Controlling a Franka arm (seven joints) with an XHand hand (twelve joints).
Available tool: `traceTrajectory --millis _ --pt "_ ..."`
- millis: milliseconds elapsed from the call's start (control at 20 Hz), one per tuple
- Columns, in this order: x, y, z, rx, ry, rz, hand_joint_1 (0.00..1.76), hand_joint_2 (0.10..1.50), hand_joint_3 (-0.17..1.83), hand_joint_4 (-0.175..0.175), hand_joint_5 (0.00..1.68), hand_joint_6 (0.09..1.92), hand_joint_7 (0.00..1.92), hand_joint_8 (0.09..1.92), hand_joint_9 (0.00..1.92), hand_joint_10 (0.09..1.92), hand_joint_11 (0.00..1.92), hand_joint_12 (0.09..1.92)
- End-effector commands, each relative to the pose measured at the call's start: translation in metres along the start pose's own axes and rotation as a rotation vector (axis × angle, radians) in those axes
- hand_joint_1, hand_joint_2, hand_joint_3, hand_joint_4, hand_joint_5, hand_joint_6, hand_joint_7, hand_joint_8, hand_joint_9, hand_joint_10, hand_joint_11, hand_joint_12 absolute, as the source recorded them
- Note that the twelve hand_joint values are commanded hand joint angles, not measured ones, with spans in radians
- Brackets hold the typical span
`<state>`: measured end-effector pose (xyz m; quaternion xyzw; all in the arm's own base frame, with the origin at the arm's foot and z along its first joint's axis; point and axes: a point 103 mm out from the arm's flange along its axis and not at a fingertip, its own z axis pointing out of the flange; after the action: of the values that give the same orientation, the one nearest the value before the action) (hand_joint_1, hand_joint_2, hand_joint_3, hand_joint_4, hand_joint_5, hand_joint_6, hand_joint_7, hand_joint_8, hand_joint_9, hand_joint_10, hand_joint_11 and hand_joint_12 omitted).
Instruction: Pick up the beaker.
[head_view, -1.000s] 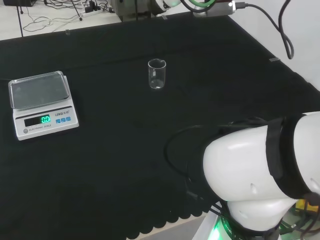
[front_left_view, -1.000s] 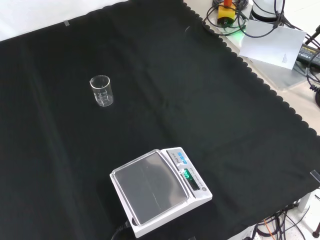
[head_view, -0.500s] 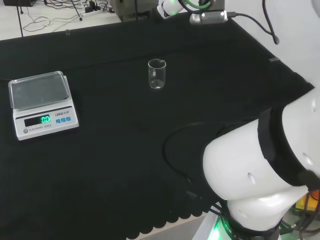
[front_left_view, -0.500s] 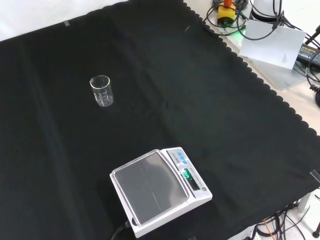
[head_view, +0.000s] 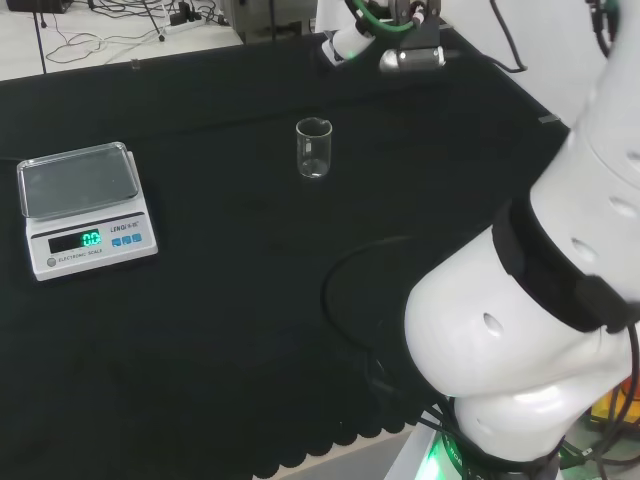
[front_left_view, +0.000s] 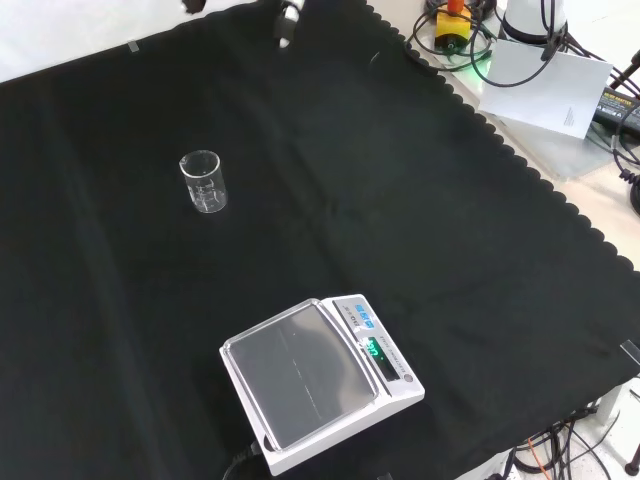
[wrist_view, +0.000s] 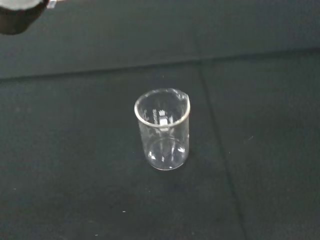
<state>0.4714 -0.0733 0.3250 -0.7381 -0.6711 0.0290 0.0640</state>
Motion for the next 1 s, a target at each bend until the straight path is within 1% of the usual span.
traceTrajectory --millis 50,150,300,500,600,750,850,1000 --pt "-0.017 0.102 0.069 0.002 0.058 -0.017 0.64 0.71 0.24 -0.002 0.16 0.09 0.12 0.73 0.16 0.87 0.0 1.19" --pt "-0.012 0.124 0.087 0.023 0.059 -0.014 0.64 0.71 0.23 0.002 0.13 0.09 0.09 0.72 0.15 0.87 0.0 1.15" --pt "-0.006 0.151 0.112 0.04 0.083 0.0 0.64 0.72 0.21 0.01 0.1 0.09 0.02 0.68 0.12 0.87 0.0 1.07" --pt "-0.002 0.176 0.14 0.075 0.098 0.01 0.64 0.72 0.2 0.016 0.08 0.09 0.0 0.57 0.09 0.86 0.0 1.0" --pt "-0.001 0.183 0.153 0.1 0.104 0.011 0.64 0.72 0.19 0.018 0.07 0.09 0.0 0.52 0.08 0.86 0.0 0.97" --pt "0.002 0.19 0.167 0.126 0.114 0.011 0.63 0.72 0.18 0.021 0.07 0.09 0.0 0.49 0.07 0.86 0.0 0.94" --pt "0.005 0.191 0.172 0.134 0.123 0.009 0.63 0.72 0.18 0.024 0.07 0.09 0.0 0.48 0.06 0.85 0.0 0.93" --pt "0.006 0.188 0.171 0.133 0.137 -0.003 0.62 0.72 0.17 0.027 0.06 0.09 0.0 0.47 0.06 0.85 0.0 0.92"
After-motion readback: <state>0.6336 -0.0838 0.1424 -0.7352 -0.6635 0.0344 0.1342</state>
